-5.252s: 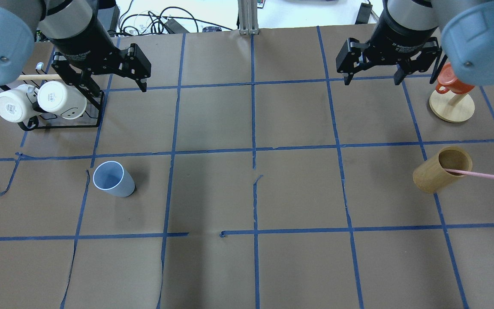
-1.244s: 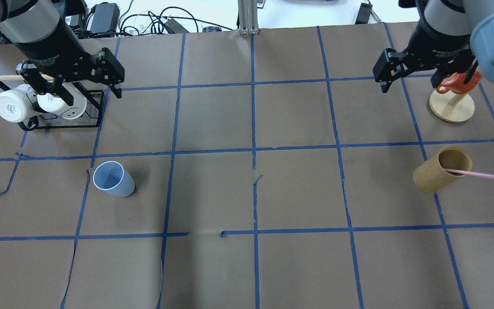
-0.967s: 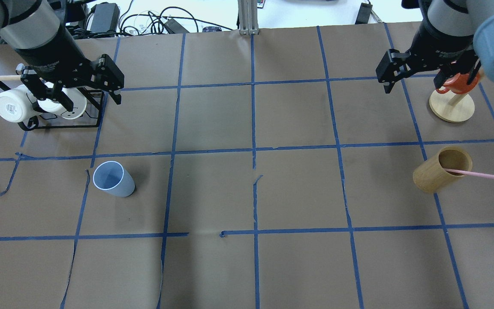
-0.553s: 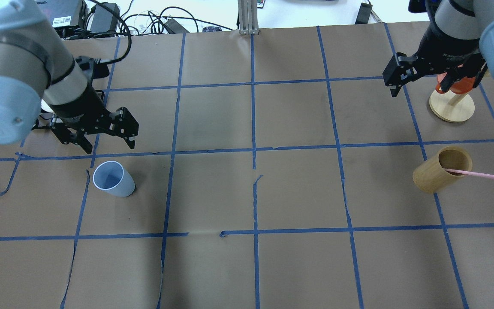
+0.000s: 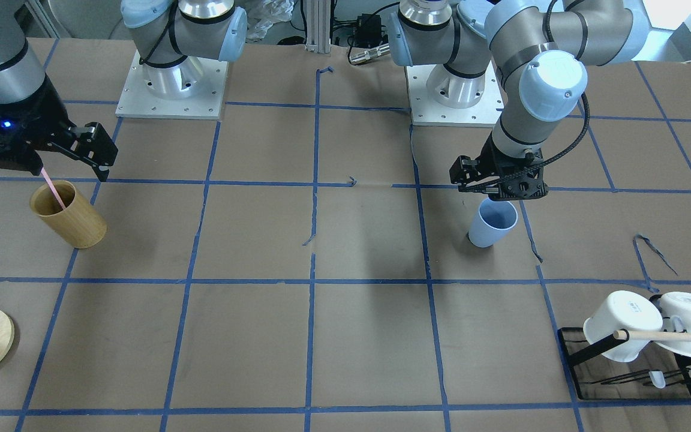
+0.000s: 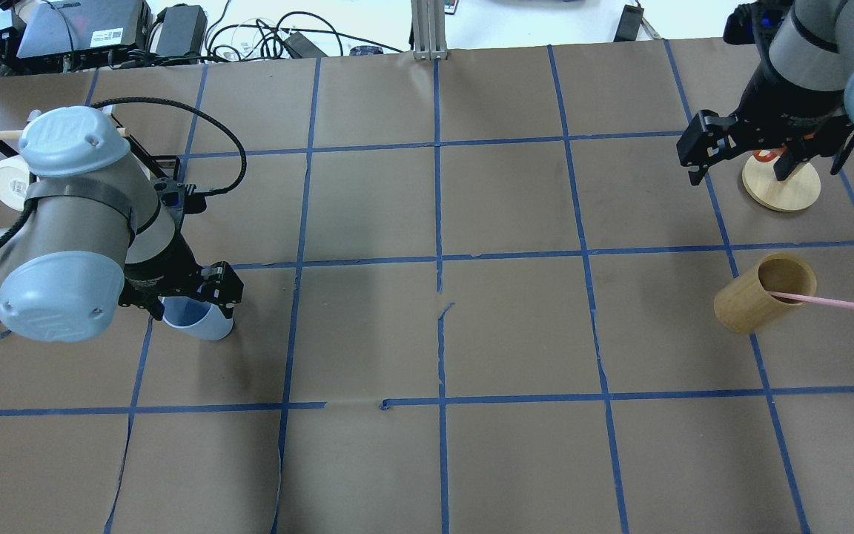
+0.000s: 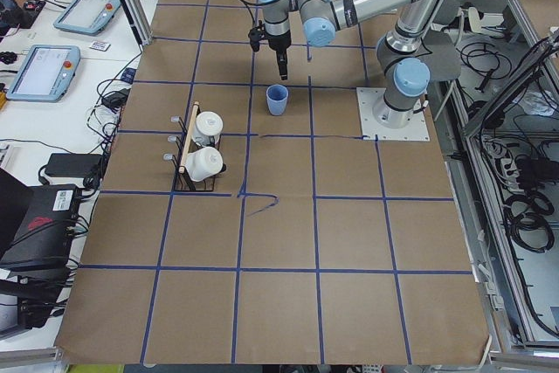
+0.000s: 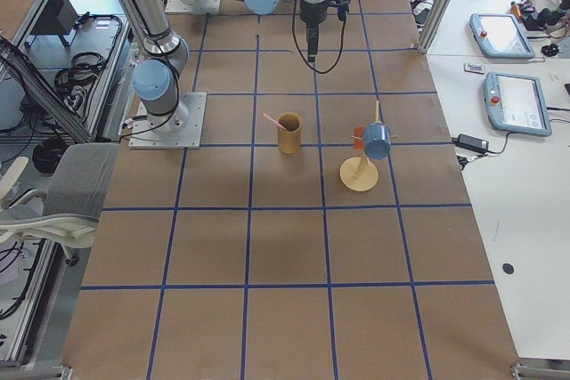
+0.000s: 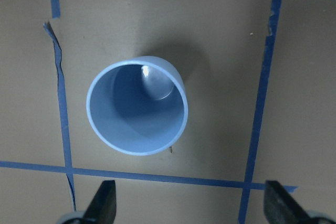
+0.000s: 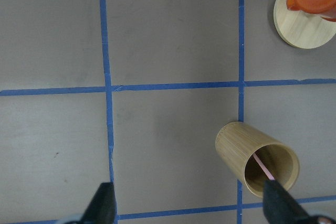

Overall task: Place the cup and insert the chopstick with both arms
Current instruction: 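Lower the left gripper over the blue cup while the right nears the bamboo cup, then grasp the blue cup rim with the left gripper while the right descends to the chopstick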

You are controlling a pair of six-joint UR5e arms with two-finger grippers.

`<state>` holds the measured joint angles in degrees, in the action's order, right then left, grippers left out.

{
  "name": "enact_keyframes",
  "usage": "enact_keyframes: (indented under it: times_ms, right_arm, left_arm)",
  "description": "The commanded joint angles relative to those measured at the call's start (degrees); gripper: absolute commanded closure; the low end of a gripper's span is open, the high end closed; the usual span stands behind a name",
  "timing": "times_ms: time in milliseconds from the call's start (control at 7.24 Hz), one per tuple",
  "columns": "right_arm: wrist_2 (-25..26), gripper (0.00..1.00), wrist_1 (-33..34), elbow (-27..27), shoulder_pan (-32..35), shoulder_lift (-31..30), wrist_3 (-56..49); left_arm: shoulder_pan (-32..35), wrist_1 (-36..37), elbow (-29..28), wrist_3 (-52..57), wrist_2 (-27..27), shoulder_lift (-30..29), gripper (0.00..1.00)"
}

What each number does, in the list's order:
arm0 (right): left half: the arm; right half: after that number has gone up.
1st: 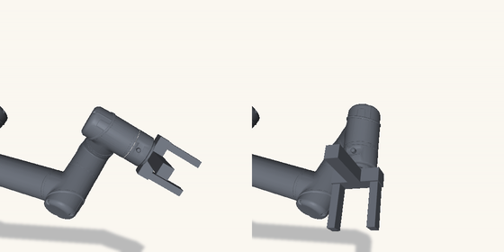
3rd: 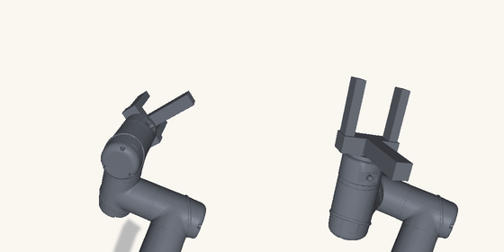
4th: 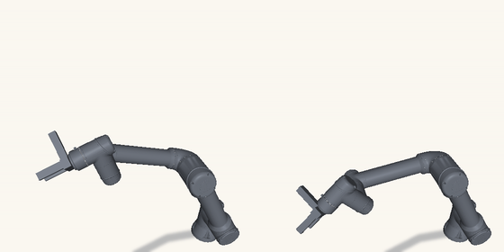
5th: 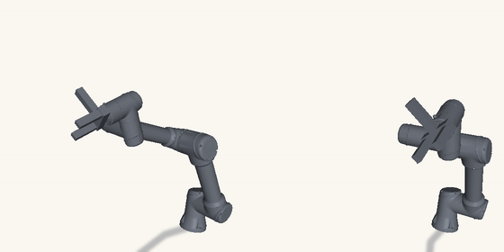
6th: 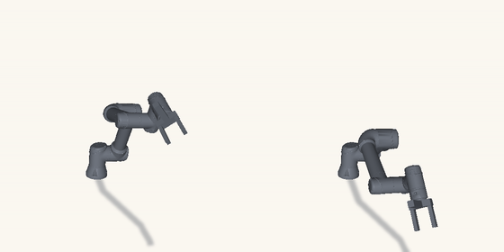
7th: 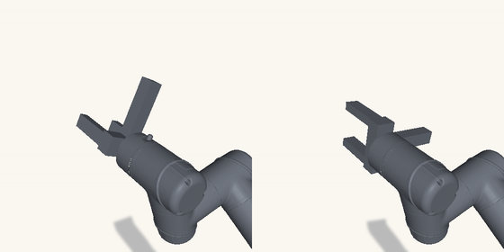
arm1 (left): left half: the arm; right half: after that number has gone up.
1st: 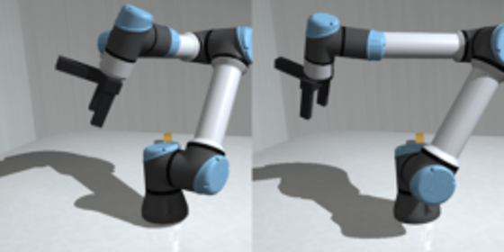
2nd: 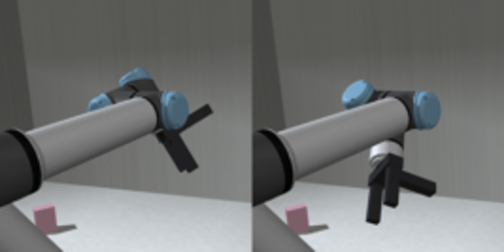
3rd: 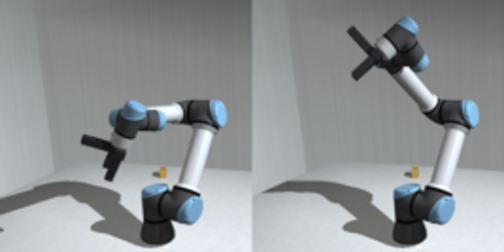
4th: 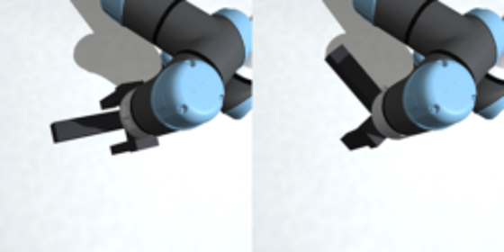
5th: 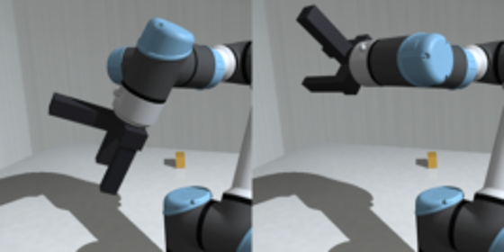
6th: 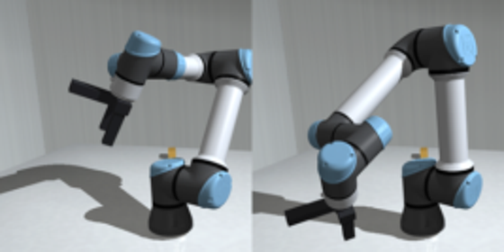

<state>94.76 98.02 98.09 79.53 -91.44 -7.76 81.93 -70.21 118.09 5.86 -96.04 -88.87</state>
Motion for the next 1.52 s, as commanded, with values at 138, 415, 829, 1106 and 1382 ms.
enact_keyframes:
  times_ms: [138,415,829,1106,1382]
  right_arm:
    - [0.1,0.02,1.7,3.7,-2.5,-1.3,-0.5]
    - [0.7,0.02,5.8,7.3,-5.3,-2.3,-2.8]
    - [0.9,0.0,12.2,13.9,-14.8,-3.1,-15.2]
    - [1.6,0.01,12.4,17.2,-15.3,-5.3,-23.7]
    - [1.7,0.01,12.2,18.5,-16.6,-7.4,-27.8]
  left_arm:
    - [0.0,8.9,0.7,4.9,0.3,-3.1,0.03]
    - [0.0,13.0,2.4,5.0,3.1,-3.8,0.04]
    - [-0.1,16.1,5.6,8.3,1.3,-3.7,0.78]
    - [0.0,16.1,5.6,8.4,0.5,-3.2,1.0]
    - [-0.1,16.2,5.5,8.3,0.5,-2.4,1.0]
